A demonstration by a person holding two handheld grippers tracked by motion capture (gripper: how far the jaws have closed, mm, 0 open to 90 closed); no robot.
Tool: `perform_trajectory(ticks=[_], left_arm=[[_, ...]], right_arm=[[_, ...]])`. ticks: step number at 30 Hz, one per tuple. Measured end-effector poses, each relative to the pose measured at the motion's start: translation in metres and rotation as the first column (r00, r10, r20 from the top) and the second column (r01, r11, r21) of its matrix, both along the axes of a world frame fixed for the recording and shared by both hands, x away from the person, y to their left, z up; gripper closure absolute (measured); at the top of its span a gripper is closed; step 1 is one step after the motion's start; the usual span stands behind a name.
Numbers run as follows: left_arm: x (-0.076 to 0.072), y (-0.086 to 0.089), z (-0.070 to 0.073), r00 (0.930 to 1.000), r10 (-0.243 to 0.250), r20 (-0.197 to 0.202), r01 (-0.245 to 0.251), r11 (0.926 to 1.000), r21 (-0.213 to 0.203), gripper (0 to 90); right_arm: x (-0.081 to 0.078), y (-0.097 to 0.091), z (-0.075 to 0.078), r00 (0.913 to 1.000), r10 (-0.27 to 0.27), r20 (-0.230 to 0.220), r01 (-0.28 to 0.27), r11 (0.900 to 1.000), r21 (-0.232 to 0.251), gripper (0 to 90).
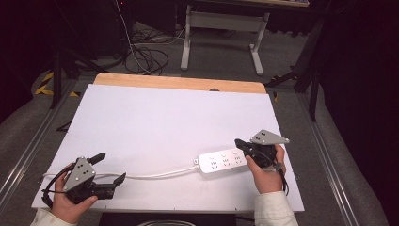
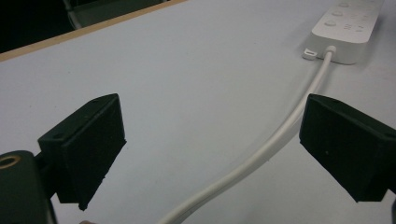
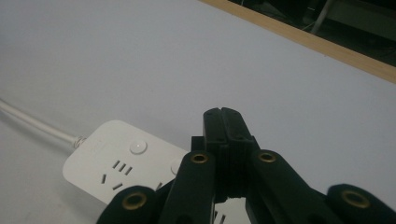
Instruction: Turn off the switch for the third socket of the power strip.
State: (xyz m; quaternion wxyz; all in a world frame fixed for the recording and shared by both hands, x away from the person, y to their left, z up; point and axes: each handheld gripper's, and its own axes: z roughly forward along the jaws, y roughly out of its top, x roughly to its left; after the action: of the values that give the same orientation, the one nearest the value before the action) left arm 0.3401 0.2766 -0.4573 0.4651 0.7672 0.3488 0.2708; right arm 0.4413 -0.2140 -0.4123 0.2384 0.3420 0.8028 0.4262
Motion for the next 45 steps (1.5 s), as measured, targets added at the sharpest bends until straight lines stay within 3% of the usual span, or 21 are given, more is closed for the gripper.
perform_trajectory(ticks=[5, 6, 7, 10, 15, 17, 24, 29, 38, 45], left_arm=[[0.0, 0.0, 0.0, 1.0, 0.002, -0.002, -0.002, 1.0, -0.002, 7.1], [0.0, 0.0, 0.0, 1.0, 0.004, -0.003, -0.004, 1.0, -0.001, 7.1], [0.0, 0.0, 0.0, 1.0, 0.004, -0.003, -0.004, 1.0, -0.001, 7.1], [0.0, 0.0, 0.0, 1.0, 0.006, -0.002, -0.006, 1.0, -0.003, 7.1], [-0.001, 0.001, 0.001, 1.0, 0.002, -0.004, -0.002, 1.0, -0.004, 7.2], [-0.001, 0.0, 0.001, 1.0, 0.005, -0.001, -0.005, 1.0, -0.005, 7.3], [-0.002, 0.002, 0.002, 0.9999, 0.0, -0.011, 0.0, 0.9998, -0.02, 7.6], [-0.003, 0.001, 0.003, 0.9998, -0.013, -0.017, 0.012, 0.9993, -0.035, 7.6], [-0.003, 0.001, 0.003, 0.9999, -0.007, -0.009, 0.007, 0.9998, -0.018, 7.6], [-0.003, 0.001, 0.003, 0.9999, -0.001, -0.01, 0.001, 1.0, -0.009, 7.6]], right_arm=[[-0.002, 0.0, 0.004, 0.9999, 0.008, 0.008, -0.008, 0.9999, 0.008, 90.0], [-0.003, 0.0, 0.005, 0.9998, 0.021, 0.0, -0.021, 0.9996, 0.018, 84.1], [-0.003, 0.0, 0.005, 0.9998, 0.021, 0.0, -0.021, 0.9996, 0.018, 84.1], [-0.003, 0.003, 0.007, 0.998, 0.06, -0.019, -0.06, 0.9979, 0.024, 64.9], [-0.016, 0.007, 0.02, 0.9956, 0.086, 0.036, -0.087, 0.9962, 0.012, 38.1], [-0.021, 0.006, 0.024, 0.9943, 0.094, 0.05, -0.095, 0.9953, 0.017, 33.5], [-0.035, -0.001, 0.022, 0.9894, 0.135, 0.055, -0.139, 0.9865, 0.086, 26.0], [-0.044, -0.005, 0.015, 0.9848, 0.156, 0.076, -0.163, 0.9821, 0.095, 24.9], [-0.054, -0.015, -0.005, 0.9788, 0.181, 0.097, -0.19, 0.9774, 0.093, 25.1], [-0.058, -0.025, -0.023, 0.9837, 0.167, 0.066, -0.173, 0.9812, 0.086, 25.4]])
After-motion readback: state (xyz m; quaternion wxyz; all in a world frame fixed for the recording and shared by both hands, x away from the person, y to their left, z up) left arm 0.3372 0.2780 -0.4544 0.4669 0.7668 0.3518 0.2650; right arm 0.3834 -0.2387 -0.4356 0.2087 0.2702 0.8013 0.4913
